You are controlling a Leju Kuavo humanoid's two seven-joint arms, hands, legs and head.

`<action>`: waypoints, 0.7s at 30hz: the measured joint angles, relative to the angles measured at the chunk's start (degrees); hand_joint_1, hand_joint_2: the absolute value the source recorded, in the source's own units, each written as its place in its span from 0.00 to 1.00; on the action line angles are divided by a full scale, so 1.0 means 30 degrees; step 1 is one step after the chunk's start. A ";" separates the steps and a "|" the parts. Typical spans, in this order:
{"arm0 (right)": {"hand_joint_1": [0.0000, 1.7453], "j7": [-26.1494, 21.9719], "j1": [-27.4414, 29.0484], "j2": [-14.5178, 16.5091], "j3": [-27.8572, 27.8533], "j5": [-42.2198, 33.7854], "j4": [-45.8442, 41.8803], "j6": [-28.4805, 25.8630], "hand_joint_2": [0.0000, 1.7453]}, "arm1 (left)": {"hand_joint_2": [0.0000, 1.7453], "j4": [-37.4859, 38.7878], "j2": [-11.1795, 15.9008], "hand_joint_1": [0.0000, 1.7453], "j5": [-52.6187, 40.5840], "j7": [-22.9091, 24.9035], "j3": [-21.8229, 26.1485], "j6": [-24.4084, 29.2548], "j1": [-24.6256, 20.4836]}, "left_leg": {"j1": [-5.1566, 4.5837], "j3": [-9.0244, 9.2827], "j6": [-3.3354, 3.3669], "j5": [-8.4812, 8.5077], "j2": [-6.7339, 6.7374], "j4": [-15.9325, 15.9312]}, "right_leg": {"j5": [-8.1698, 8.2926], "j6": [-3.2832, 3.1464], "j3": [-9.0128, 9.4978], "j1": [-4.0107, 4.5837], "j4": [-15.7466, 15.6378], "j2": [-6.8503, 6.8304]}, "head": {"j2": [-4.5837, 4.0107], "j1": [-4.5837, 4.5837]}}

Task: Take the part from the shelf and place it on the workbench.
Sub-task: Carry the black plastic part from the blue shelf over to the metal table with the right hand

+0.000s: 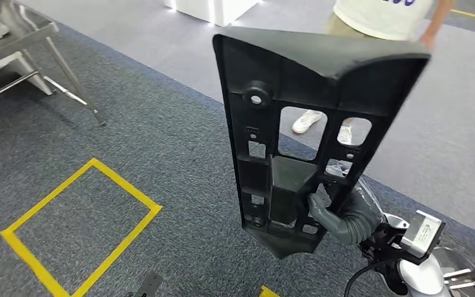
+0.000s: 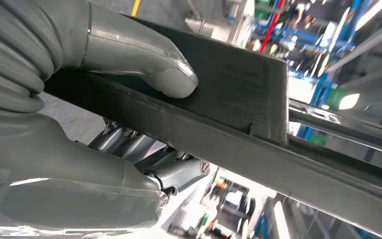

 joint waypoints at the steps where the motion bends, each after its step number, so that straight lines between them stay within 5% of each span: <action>1: 1.00 -0.0031 0.0000 0.0095 -0.0004 0.0007 0.0047 0.0058 1.00 | 1.00 0.0000 0.0007 0.00 0.0020 0.0016 0.0007 0.0011 0.0003 | 0.0008 -0.0065 -0.0106 -0.0113 -0.0229 0.0188 | 0.0544 0.0029 0.0442 -0.0056 -0.1119 0.0433 | 0.0000 0.0000; 4: 1.00 -0.0197 0.0062 0.0419 -0.0031 0.0046 0.0209 0.0140 1.00 | 1.00 -0.0002 0.0055 0.00 0.0000 0.0055 0.0024 0.0095 0.0022 | 0.0081 -0.0377 -0.0449 -0.0296 -0.0783 0.0549 | 0.0849 -0.0049 0.0917 -0.0067 -0.2372 0.1169 | 0.0000 -0.0020; 6: 1.00 -0.0291 0.0082 0.0610 -0.0078 0.0062 0.0246 0.0175 1.00 | 1.00 0.0000 0.0083 0.00 -0.0075 0.0089 0.0025 0.0144 0.0096 | 0.0190 -0.0430 -0.0656 -0.0287 -0.1017 0.0500 | 0.0876 -0.0263 0.1016 -0.0021 -0.2500 0.0774 | 0.0000 -0.0020; 8: 1.00 -0.0340 0.0117 0.0784 -0.0198 0.0073 0.0235 0.0253 1.00 | 1.00 0.0000 0.0120 0.00 -0.0168 0.0144 0.0025 0.0153 0.0128 | 0.0170 -0.0623 -0.0859 -0.0552 -0.0294 0.0965 | 0.0886 -0.0467 0.1256 -0.0071 -0.2715 0.0330 | 0.0000 -0.0027; 10: 1.00 -0.0364 0.0264 0.1013 -0.0379 0.0133 0.0188 0.0415 1.00 | 1.00 0.0000 0.0142 0.00 -0.0270 0.0179 0.0025 0.0166 0.0061 | 0.0197 -0.1510 -0.1063 -0.1376 0.0874 0.2771 | 0.0837 -0.0594 0.1459 -0.0049 -0.2852 -0.0161 | 0.0000 -0.0036; 13: 1.00 -0.0401 0.0645 0.1293 -0.0588 0.0291 0.0133 0.0665 1.00 | 1.00 0.0000 0.0148 0.00 -0.0341 0.0184 0.0025 0.0211 0.0036 | 0.0363 -0.3104 -0.1218 -0.2132 0.1354 0.5494 | 0.0685 -0.0648 0.1592 0.0040 -0.2877 -0.0925 | 0.0000 -0.0035; 15: 1.00 -0.0466 0.0820 0.1464 -0.0728 0.0386 0.0131 0.0763 1.00 | 1.00 0.0000 0.0157 0.00 -0.0352 0.0184 0.0025 0.0257 0.0091 | 0.0392 -0.2695 -0.1170 -0.1189 0.1448 0.4406 | 0.0572 -0.0625 0.1719 0.0078 -0.2879 -0.1341 | 0.0000 -0.0035; 17: 1.00 -0.0549 0.0904 0.1608 -0.0899 0.0424 0.0124 0.0807 1.00 | 1.00 0.0000 0.0171 0.00 -0.0401 0.0182 0.0025 0.0282 0.0092 | 0.0237 -0.1409 -0.0980 -0.0075 0.2106 0.1781 | 0.0437 -0.0525 0.1901 0.0147 -0.2888 -0.1690 | 0.0000 -0.0036; 19: 1.00 -0.0612 0.0992 0.1705 -0.1032 0.0446 0.0113 0.0819 1.00 | 1.00 0.0000 0.0186 0.00 -0.0457 0.0182 0.0025 0.0304 0.0042 | 0.0007 -0.0695 -0.0732 0.0199 0.2624 0.0361 | 0.0320 -0.0348 0.2035 0.0217 -0.2932 -0.1984 | 0.0000 -0.0033; 21: 1.00 -0.0634 0.1062 0.1785 -0.1097 0.0470 0.0102 0.0836 1.00 | 1.00 0.0000 0.0215 0.00 -0.0488 0.0184 0.0025 0.0326 0.0048 | -0.0094 -0.0625 -0.0511 0.0110 0.2347 0.0227 | 0.0244 -0.0131 0.2200 0.0228 -0.3049 -0.2296 | 0.0000 -0.0031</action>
